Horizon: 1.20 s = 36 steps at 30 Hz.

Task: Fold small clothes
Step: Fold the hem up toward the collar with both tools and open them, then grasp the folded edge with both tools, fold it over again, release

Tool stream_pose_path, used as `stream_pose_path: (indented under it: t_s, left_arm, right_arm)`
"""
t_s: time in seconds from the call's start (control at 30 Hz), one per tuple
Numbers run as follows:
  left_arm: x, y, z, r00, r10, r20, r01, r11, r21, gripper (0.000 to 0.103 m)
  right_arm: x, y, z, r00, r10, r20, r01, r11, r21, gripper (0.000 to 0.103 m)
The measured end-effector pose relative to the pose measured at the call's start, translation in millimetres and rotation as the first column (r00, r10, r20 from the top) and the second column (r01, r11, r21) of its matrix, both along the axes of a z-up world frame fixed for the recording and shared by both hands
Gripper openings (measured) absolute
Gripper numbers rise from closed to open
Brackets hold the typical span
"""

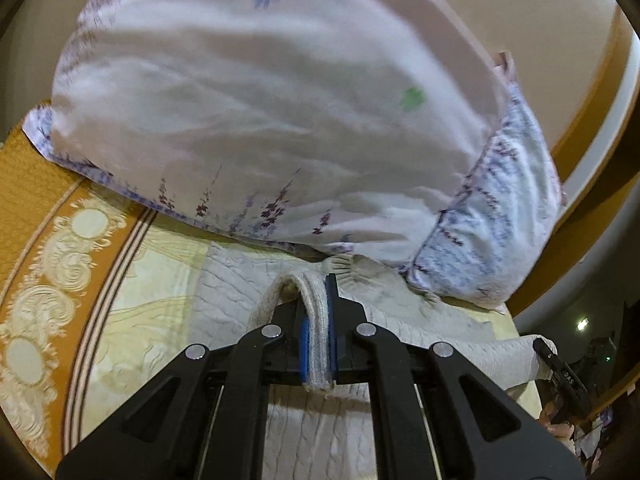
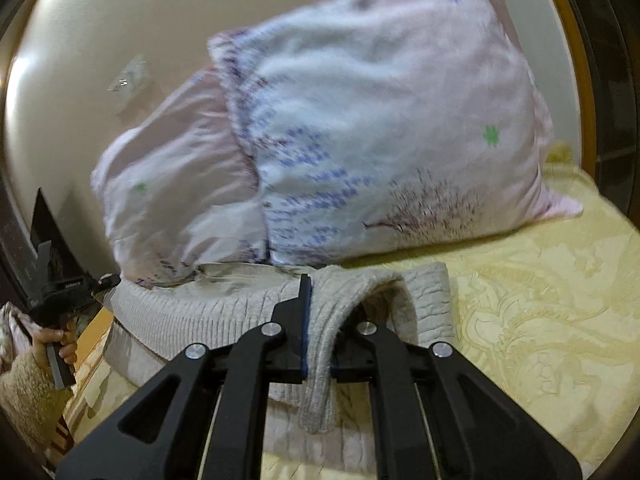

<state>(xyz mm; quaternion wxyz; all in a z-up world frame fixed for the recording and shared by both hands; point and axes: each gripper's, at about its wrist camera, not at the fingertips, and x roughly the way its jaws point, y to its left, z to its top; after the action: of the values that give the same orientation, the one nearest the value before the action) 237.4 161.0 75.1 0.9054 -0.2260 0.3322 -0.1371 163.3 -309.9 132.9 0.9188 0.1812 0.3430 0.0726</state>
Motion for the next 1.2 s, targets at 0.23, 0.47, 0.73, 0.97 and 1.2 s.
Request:
stream_pose_path:
  t_s: [0.23, 0.47, 0.73, 0.97, 1.2]
  left_arm:
    - [35.8, -2.0, -38.5, 0.995, 0.023, -0.095, -0.027, 0.999, -0.043, 0.006]
    - [52.7, -1.8, -57.5, 0.988, 0.015, -0.153, -0.031, 0.994, -0.104, 0.006]
    - [61.2, 0.0, -62.0, 0.985, -0.001, -0.175, -0.032, 0.982, -0.186, 0.011]
    - [53.2, 6.8, -45.8, 0.993, 0.022, -0.113, -0.045, 0.979, -0.199, 0.062]
    - [18.6, 11.4, -32.7, 0.996, 0.006, -0.086, -0.010, 0.999, -0.048, 0.060]
  right_arm:
    - [40.5, -18.2, -52.7, 0.982, -0.057, -0.178, 0.071, 0.995, 0.074, 0.007]
    - [63.2, -25.8, -76.4, 0.963, -0.082, -0.257, 0.123, 0.981, 0.148, 0.008]
    - [76.9, -38.5, -74.0, 0.965, -0.119, -0.235, 0.184, 0.944, 0.274, 0.056]
    - [78.4, -40.1, -67.9, 0.963, -0.133, -0.234, 0.189, 0.954, 0.231, 0.062]
    - [38.8, -54.2, -46.3, 0.965, -0.150, -0.215, 0.177, 0.978, 0.111, 0.052]
